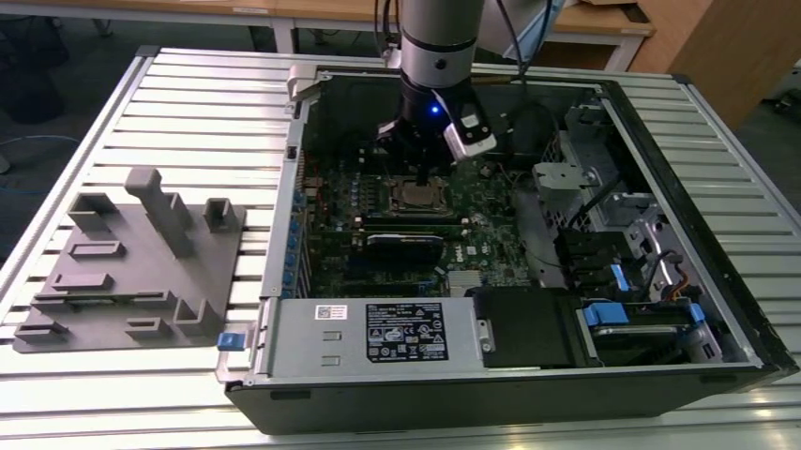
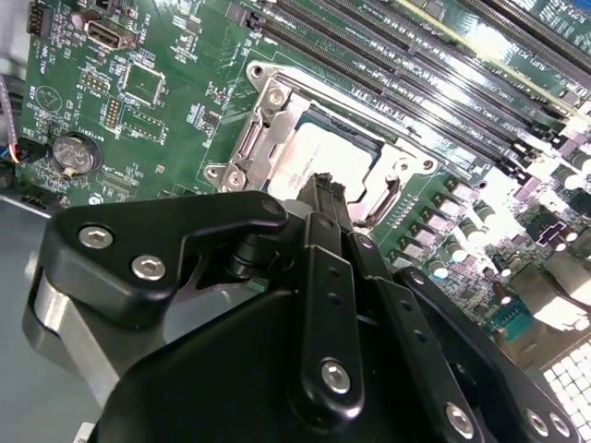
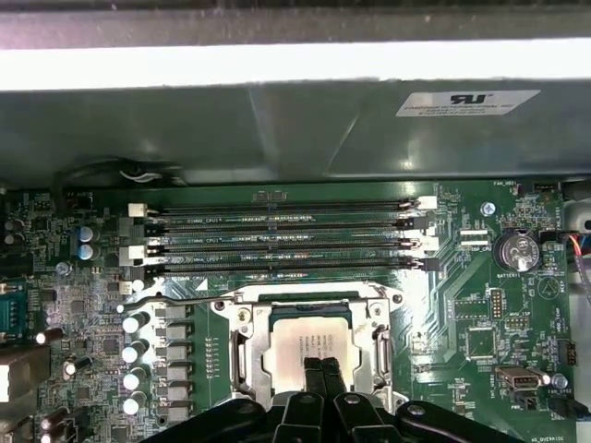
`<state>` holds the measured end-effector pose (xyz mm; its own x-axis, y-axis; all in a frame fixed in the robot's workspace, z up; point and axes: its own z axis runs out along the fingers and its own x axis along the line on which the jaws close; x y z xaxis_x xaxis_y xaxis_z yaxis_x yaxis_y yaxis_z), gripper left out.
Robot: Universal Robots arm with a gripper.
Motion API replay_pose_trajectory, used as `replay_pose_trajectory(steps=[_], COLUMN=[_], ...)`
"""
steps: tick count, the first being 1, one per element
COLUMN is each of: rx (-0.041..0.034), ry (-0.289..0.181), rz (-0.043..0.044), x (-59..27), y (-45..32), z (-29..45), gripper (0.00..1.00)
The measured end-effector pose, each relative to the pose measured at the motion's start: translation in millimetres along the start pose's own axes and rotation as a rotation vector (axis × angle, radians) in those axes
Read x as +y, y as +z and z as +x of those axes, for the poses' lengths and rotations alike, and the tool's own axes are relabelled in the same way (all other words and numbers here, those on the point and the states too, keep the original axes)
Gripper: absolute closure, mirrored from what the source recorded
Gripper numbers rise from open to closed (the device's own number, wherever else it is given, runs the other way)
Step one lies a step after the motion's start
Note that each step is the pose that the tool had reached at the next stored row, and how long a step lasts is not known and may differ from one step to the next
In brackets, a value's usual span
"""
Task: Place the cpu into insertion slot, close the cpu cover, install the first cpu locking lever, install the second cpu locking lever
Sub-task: 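Close the cpu cover, then install the first cpu locking lever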
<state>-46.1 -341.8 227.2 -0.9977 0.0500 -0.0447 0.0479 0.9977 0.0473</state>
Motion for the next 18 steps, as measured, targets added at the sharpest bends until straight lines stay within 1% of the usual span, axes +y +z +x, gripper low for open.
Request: replay_pose_trajectory(steps=[2,5,12,18], rx=[0.0001,0.0001,0.0002,0.0001], ry=[0.0,0.0,0.0,0.0], rz=[0.0002,0.0002,0.0003,0.0002], x=[0.8,0.8,1.0,1.1], y=[-18.0,-18.1,-22.2,-23.7], z=[-0.8,-0.8,-1.0,-1.0], gripper=[0.89,0.89,0.89,0.89])
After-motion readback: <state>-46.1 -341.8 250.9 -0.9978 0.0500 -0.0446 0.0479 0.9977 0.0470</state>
